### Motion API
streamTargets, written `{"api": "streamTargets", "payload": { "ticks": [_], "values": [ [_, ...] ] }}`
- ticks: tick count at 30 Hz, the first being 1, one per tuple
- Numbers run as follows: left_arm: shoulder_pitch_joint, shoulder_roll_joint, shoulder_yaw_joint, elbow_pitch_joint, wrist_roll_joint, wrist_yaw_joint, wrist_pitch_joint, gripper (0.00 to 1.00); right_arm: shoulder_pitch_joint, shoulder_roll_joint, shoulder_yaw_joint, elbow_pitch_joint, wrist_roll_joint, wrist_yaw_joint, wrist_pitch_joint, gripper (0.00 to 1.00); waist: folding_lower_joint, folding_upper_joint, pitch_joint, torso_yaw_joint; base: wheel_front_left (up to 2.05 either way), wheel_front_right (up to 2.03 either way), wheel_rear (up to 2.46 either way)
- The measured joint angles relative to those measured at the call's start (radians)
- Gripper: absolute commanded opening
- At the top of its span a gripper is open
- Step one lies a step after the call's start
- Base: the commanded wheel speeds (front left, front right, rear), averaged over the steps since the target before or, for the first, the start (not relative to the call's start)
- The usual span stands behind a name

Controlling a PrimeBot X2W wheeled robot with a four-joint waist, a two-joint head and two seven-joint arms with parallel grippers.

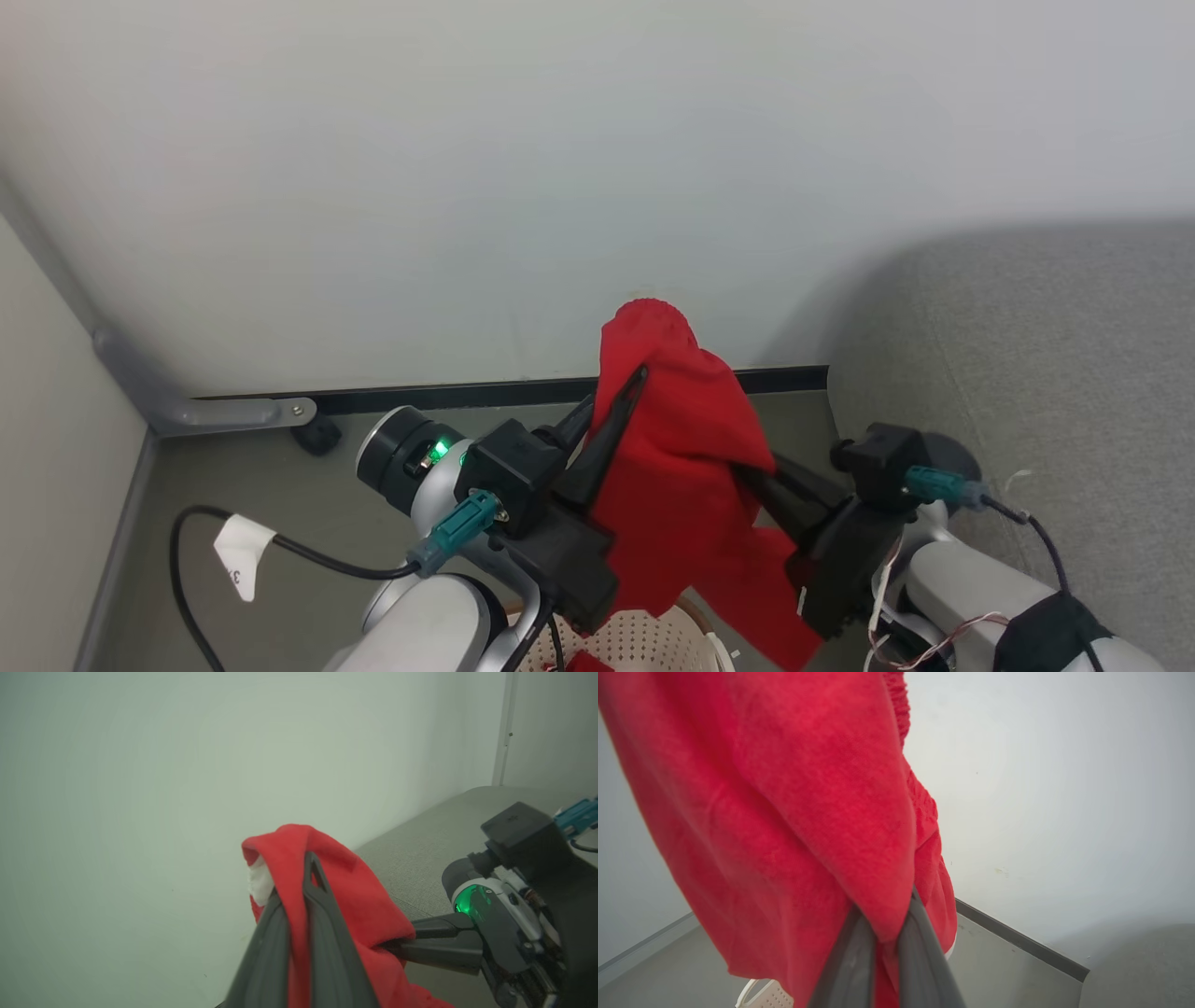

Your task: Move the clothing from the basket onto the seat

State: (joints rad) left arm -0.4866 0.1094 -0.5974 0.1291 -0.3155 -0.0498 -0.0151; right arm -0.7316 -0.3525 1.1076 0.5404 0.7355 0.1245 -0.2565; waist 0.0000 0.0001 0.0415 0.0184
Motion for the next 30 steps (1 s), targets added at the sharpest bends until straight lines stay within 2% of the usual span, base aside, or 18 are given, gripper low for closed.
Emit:
{"api": "streamTargets", "payload": {
  "ticks": [2,3,10,21,30],
  "values": [
    [0.007,0.001,0.005,0.004,-0.002,0.006,-0.001,0.85,0.001,-0.021,-0.022,-0.013,0.014,0.000,0.000,0.00,0.0000,0.0000,0.000,-0.010,0.00,0.00,0.00],
    [0.009,0.001,0.007,0.005,-0.004,0.007,-0.002,1.00,0.001,-0.031,-0.034,-0.018,0.015,0.000,0.000,0.00,0.0000,0.0000,0.000,-0.016,0.00,0.00,0.00],
    [0.049,0.000,0.013,0.013,-0.013,0.023,-0.013,1.00,0.002,-0.089,-0.108,-0.043,0.026,0.000,0.000,0.00,0.0000,0.0000,-0.003,-0.054,0.00,0.00,0.00],
    [0.092,0.002,0.008,0.010,-0.037,0.023,-0.032,1.00,0.006,-0.160,-0.191,-0.077,0.018,0.000,0.000,0.00,0.0000,0.0000,-0.003,-0.121,0.00,0.00,0.00],
    [0.142,0.002,-0.017,0.000,-0.043,0.021,-0.050,1.00,0.051,-0.225,-0.241,-0.118,-0.014,-0.004,0.000,0.00,0.0000,0.0000,-0.002,-0.202,0.00,0.00,0.00]
  ]
}}
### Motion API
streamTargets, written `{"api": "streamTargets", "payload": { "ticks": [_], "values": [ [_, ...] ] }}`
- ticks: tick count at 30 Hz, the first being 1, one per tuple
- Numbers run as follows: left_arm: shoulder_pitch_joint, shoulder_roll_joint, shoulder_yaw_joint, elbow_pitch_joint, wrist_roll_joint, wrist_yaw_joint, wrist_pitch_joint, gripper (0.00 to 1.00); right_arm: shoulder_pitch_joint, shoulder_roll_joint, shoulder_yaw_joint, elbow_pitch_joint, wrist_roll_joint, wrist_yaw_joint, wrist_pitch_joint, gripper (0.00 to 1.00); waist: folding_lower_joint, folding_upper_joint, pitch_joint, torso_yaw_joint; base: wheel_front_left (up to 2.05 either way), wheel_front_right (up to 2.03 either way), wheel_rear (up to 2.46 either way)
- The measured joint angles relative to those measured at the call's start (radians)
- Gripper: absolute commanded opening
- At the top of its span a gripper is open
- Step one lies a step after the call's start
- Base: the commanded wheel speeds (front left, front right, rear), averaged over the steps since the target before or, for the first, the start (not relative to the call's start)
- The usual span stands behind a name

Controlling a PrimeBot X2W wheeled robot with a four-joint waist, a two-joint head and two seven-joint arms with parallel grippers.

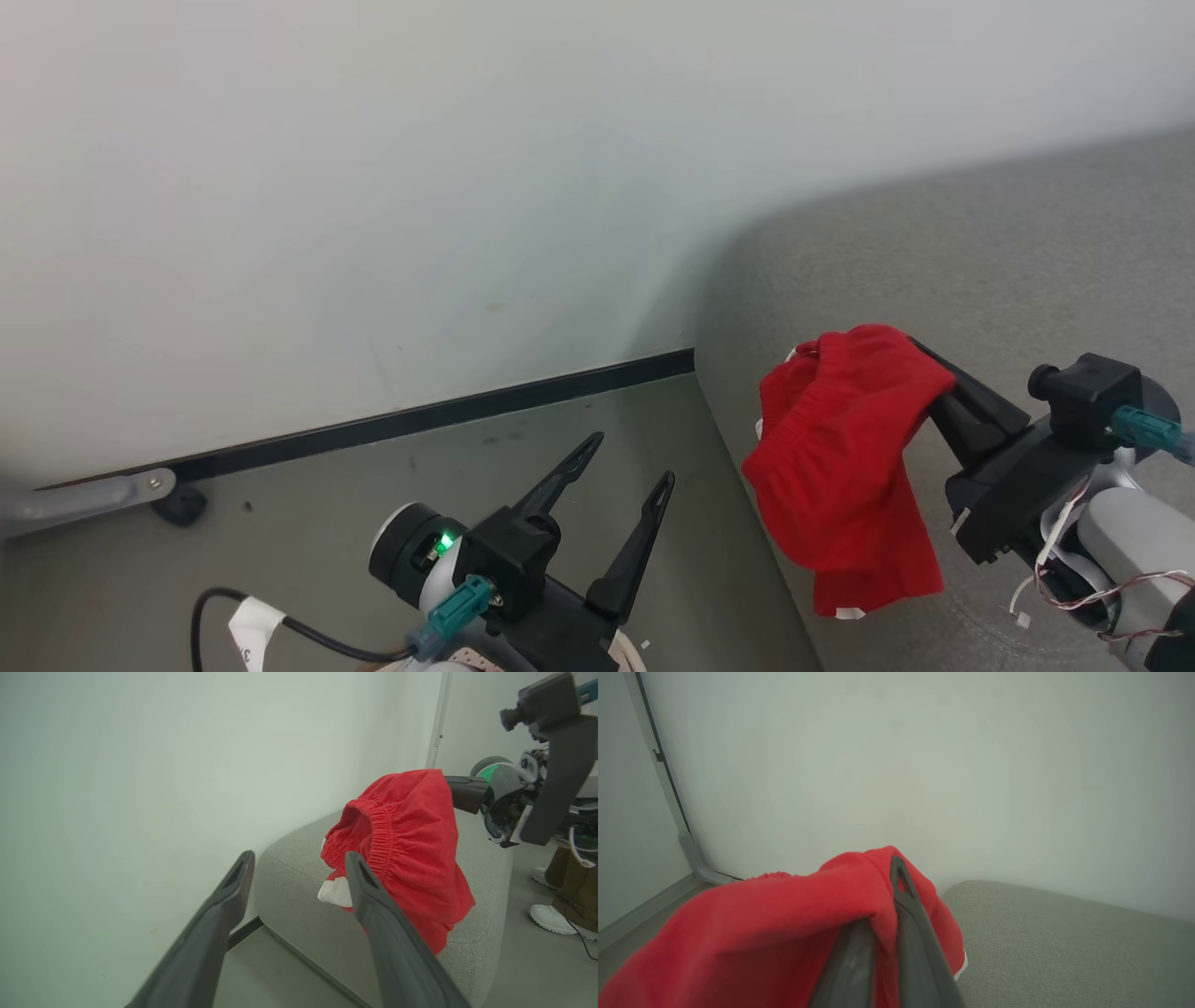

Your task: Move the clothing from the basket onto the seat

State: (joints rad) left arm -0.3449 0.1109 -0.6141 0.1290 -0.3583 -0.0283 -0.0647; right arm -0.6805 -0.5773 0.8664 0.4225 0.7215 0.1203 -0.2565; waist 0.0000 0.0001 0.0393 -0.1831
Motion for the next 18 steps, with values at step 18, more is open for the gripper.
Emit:
{"api": "streamTargets", "payload": {
  "ticks": [18],
  "values": [
    [0.028,-0.012,-0.037,-0.020,0.000,0.000,-0.025,1.00,0.102,-0.067,-0.087,-0.111,-0.036,-0.059,0.000,0.00,-0.0001,0.0000,0.016,-0.216,0.00,0.00,0.00]
  ]
}}
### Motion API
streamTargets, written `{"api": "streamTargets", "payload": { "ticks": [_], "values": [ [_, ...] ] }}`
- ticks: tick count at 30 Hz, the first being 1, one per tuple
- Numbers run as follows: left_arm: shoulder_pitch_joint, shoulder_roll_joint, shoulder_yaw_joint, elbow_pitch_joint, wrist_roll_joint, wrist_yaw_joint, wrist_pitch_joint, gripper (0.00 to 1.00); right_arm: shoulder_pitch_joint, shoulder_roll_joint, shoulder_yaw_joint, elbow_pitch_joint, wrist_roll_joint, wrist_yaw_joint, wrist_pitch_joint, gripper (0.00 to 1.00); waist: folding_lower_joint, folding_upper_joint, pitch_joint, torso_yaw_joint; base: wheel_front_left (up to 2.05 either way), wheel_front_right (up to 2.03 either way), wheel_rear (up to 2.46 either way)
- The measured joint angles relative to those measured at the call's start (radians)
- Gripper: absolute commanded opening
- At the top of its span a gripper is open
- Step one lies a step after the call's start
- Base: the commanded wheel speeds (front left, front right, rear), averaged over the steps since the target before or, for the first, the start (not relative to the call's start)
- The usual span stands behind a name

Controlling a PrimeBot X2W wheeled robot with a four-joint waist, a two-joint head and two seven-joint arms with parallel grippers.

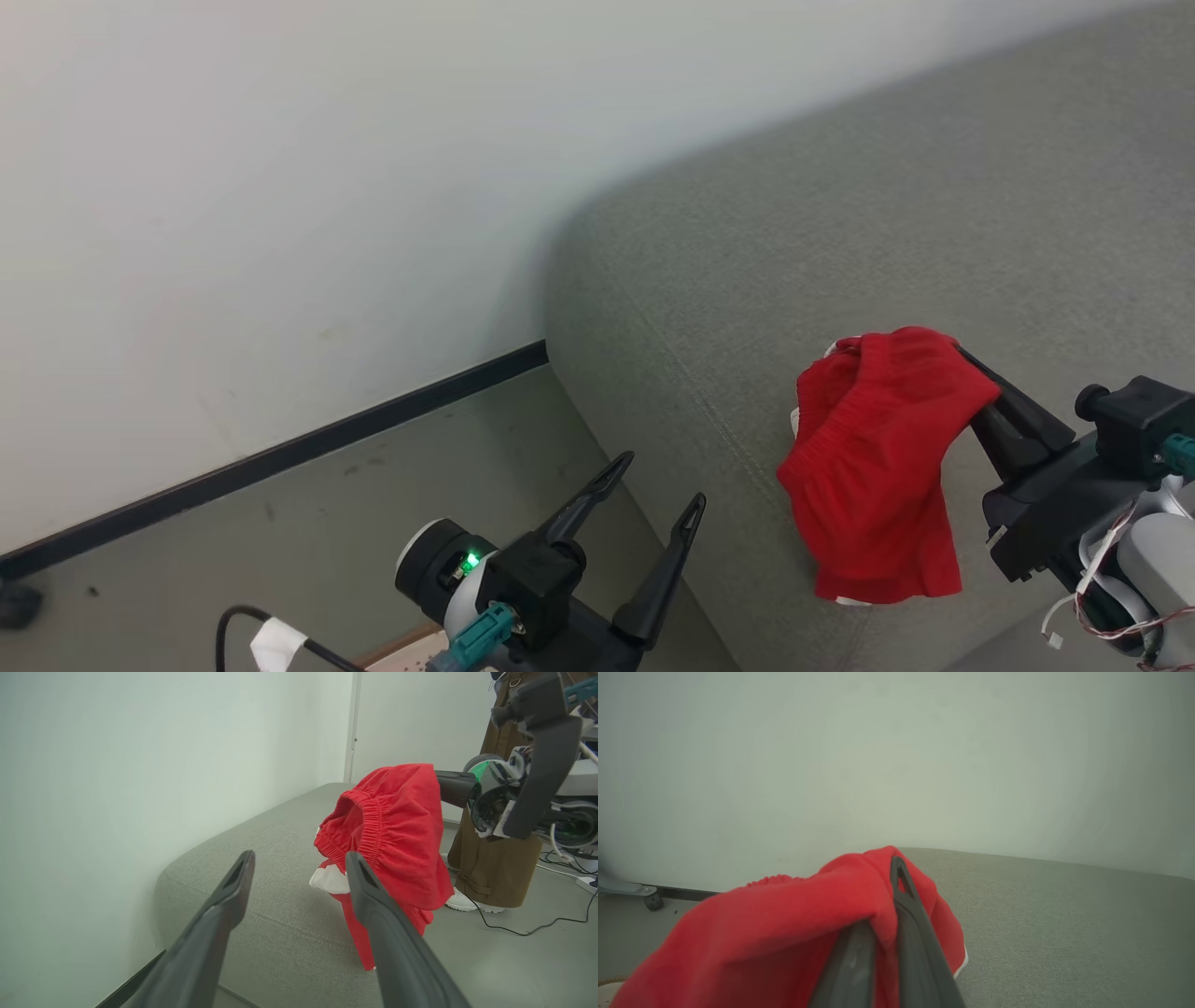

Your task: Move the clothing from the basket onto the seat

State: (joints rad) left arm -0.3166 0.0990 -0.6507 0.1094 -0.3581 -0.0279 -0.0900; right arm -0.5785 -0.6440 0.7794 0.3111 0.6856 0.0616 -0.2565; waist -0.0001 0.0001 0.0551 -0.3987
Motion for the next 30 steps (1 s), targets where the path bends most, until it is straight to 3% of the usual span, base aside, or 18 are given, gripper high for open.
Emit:
{"api": "streamTargets", "payload": {
  "ticks": [7,12,20,30],
  "values": [
    [-0.004,-0.005,-0.015,-0.002,0.009,0.000,0.000,1.00,0.014,0.001,-0.035,-0.017,-0.001,-0.002,0.000,0.00,0.0000,0.0000,0.025,-0.075,0.00,0.00,0.00],
    [-0.030,-0.008,-0.030,0.001,0.016,-0.009,0.002,1.00,-0.006,0.002,-0.071,-0.006,-0.005,0.000,0.000,0.00,0.0001,0.0000,0.060,-0.087,0.00,0.00,0.00],
    [-0.061,-0.007,-0.027,-0.022,0.045,-0.007,0.014,1.00,-0.206,-0.004,-0.172,0.065,-0.008,0.019,0.000,0.00,0.0002,0.0000,0.107,-0.046,0.00,0.00,0.00],
    [-0.144,-0.005,-0.025,-0.091,0.074,0.002,0.047,1.00,-0.500,-0.027,-0.270,0.269,-0.009,0.044,0.000,0.00,0.0003,0.0001,0.212,0.034,0.00,0.00,0.00]
  ]
}}
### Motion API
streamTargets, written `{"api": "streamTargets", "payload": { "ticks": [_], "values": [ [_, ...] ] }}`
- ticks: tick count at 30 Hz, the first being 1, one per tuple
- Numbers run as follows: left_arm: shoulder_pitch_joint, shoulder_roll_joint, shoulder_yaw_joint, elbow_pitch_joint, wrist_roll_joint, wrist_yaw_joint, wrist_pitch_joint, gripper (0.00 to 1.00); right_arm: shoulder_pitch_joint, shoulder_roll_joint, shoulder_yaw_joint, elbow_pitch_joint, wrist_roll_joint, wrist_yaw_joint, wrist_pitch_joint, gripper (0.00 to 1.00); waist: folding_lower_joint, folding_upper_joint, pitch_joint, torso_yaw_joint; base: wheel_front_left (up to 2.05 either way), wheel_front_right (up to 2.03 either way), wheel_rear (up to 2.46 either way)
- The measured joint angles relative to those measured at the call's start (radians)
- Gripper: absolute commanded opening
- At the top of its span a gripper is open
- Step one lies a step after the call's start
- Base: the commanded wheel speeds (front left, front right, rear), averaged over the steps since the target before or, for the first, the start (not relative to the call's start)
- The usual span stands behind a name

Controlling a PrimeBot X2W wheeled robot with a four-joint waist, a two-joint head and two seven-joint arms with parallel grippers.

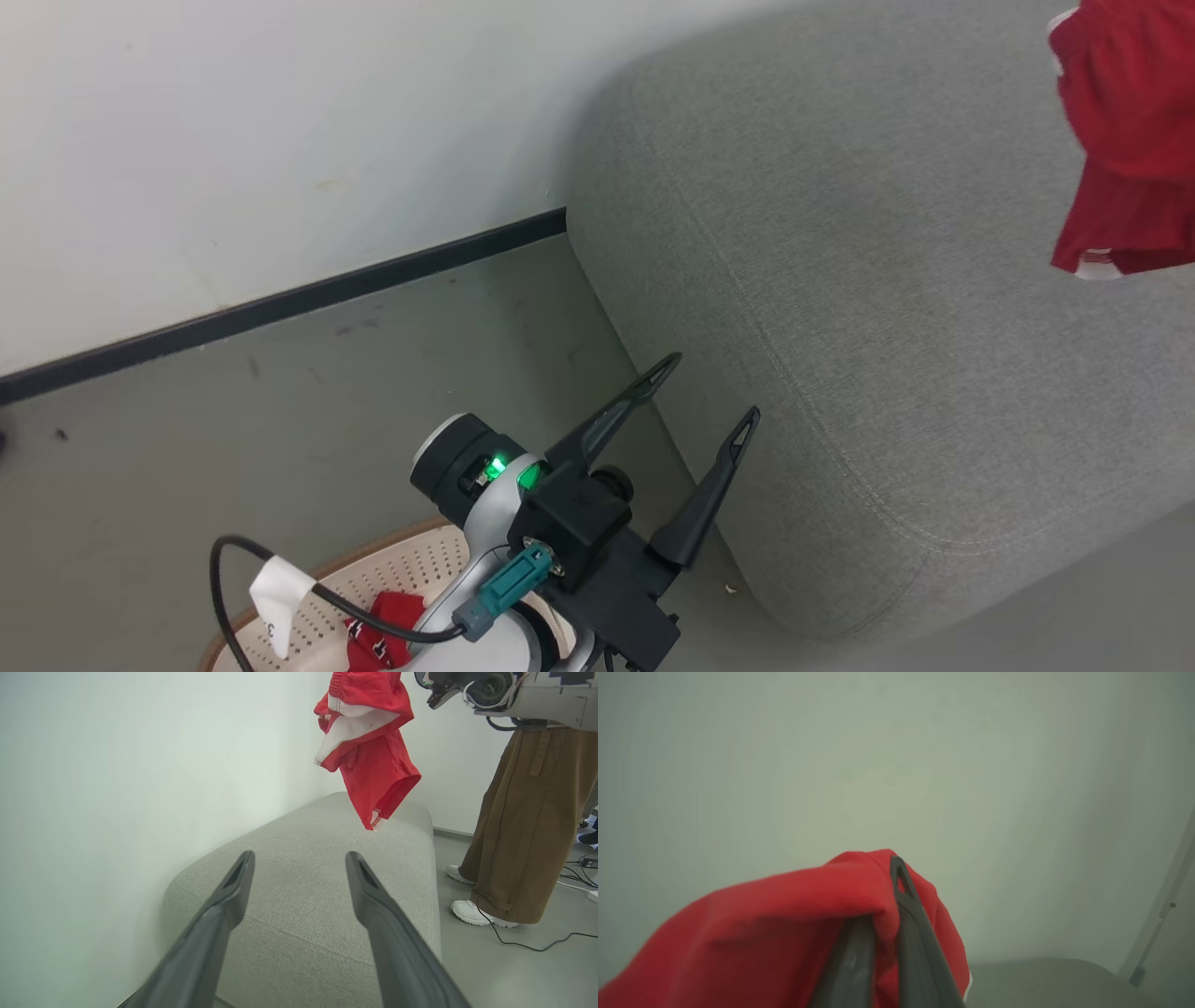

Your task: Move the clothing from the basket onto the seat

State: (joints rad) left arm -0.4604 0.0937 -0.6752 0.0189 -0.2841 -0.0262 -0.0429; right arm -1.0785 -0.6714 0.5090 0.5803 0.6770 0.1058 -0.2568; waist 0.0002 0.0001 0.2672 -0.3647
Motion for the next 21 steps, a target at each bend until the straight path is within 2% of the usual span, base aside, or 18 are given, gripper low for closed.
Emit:
{"api": "streamTargets", "payload": {
  "ticks": [7,21],
  "values": [
    [-0.065,-0.001,-0.005,-0.031,0.025,-0.001,0.024,1.00,-0.083,-0.006,-0.039,0.113,0.001,0.005,0.000,0.00,0.0000,0.0000,0.086,0.061,0.00,0.00,0.00],
    [-0.142,-0.004,-0.017,-0.075,0.067,-0.001,0.041,1.00,-0.146,-0.026,-0.087,0.278,-0.024,0.009,0.000,0.00,0.0000,0.0001,0.257,0.179,0.00,0.00,0.00]
  ]
}}
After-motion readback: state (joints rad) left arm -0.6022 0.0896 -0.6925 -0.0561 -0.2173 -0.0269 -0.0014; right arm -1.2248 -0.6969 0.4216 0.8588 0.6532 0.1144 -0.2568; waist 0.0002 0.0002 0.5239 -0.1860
